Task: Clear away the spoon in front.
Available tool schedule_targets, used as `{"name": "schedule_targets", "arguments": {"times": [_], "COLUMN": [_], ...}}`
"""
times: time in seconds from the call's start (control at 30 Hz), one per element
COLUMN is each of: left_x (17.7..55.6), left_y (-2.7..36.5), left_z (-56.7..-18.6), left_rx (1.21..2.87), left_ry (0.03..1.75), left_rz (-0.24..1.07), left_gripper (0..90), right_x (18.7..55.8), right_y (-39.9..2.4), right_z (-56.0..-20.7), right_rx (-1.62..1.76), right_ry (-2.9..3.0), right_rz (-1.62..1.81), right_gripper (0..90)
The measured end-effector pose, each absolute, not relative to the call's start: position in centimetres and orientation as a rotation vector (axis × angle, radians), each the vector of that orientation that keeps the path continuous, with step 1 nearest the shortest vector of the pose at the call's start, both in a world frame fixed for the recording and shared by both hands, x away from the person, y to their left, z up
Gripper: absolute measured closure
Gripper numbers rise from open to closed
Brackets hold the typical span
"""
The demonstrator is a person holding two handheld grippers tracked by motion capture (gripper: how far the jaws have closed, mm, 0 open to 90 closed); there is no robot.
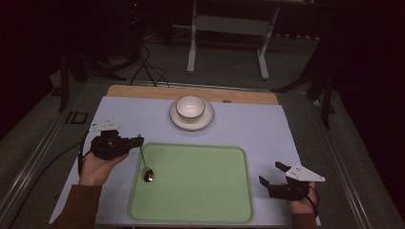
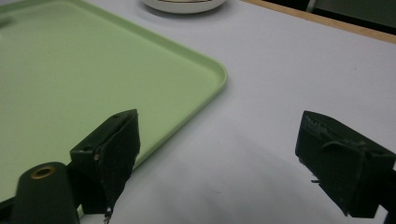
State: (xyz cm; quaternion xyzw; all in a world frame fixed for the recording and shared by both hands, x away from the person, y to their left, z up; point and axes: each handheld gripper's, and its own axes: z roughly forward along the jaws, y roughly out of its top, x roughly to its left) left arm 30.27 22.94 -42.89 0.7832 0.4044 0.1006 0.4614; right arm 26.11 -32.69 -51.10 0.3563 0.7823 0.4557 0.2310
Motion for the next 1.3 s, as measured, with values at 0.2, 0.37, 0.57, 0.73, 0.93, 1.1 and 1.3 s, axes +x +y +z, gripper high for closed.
{"name": "schedule_targets", "arguments": {"times": [0.2,0.37,0.57,0.73,0.93,1.1,1.3], "left_x": [32.0,32.5,32.5,32.2,32.3,32.3,32.4], "left_y": [22.9,23.0,23.2,23.2,23.2,23.1,22.9], "left_z": [-44.9,-46.4,-47.5,-48.1,-48.7,-49.1,-49.9], "left_rx": [1.900,1.868,1.852,1.857,1.884,1.894,1.914], "left_ry": [1.034,1.057,1.082,1.070,1.061,1.055,1.053], "left_rz": [0.273,0.275,0.272,0.272,0.261,0.241,0.204], "left_gripper": [84.2,83.3,81.8,81.1,79.7,78.5,77.3], "right_x": [26.1,26.1,26.1,26.1,26.1,26.2,26.2], "right_y": [-32.7,-32.8,-32.8,-32.8,-32.7,-32.7,-32.7], "right_z": [-51.1,-51.1,-51.0,-51.0,-51.0,-51.0,-51.1], "right_rx": [0.979,0.980,0.976,0.977,0.976,0.977,0.974], "right_ry": [2.154,2.148,2.150,2.149,2.150,2.151,2.154], "right_rz": [1.251,1.256,1.256,1.257,1.254,1.252,1.250], "right_gripper": [13.6,13.6,13.6,13.6,13.6,13.6,13.6]}}
